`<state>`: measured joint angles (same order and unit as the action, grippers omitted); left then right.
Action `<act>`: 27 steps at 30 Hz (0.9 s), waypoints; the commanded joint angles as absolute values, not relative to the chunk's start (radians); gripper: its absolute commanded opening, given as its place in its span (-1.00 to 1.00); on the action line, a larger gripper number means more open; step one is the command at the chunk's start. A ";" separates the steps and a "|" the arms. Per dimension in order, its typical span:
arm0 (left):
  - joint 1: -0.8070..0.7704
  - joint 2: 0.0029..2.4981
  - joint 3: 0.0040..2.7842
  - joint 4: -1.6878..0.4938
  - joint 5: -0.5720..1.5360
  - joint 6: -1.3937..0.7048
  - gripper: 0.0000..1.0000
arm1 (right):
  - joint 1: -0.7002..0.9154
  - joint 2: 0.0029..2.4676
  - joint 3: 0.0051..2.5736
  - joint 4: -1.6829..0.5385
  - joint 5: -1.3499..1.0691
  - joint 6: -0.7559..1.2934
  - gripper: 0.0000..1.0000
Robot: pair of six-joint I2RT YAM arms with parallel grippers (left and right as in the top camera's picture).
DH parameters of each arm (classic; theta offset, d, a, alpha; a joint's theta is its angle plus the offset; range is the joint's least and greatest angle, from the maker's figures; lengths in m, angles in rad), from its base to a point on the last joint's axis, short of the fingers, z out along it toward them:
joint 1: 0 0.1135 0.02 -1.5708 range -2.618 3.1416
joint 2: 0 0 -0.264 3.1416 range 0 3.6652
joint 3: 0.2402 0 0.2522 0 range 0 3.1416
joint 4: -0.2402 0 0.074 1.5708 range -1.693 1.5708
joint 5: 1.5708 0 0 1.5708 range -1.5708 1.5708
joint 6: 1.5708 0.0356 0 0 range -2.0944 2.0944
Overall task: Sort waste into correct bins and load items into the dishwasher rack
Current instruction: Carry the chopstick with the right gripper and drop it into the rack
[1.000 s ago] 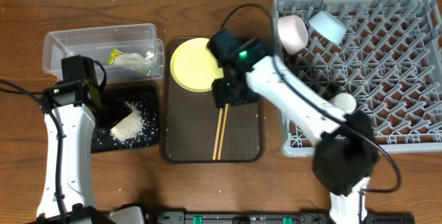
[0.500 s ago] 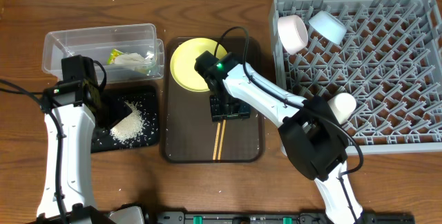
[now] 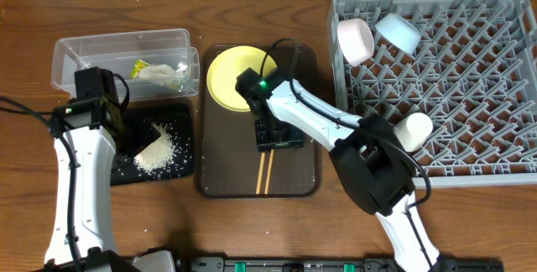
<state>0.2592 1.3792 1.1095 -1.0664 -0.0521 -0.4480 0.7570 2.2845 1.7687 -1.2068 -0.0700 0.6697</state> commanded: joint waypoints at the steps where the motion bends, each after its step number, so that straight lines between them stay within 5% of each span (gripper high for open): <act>1: 0.263 1.372 1.117 -1.069 -0.057 -0.451 0.75 | 0.774 2.294 1.752 -1.204 -0.037 0.696 0.14; 5: 0.263 1.372 1.117 -1.069 -0.057 -0.451 0.75 | 0.773 2.294 1.727 -1.202 -0.023 0.703 0.07; 16: 0.263 1.372 1.117 -1.069 -0.056 -0.451 0.75 | 0.756 2.293 1.691 -1.200 0.004 0.717 -0.97; 27: 0.263 1.372 1.117 -1.073 -0.057 -0.451 0.75 | 0.648 2.225 1.696 -1.215 0.004 0.577 -0.97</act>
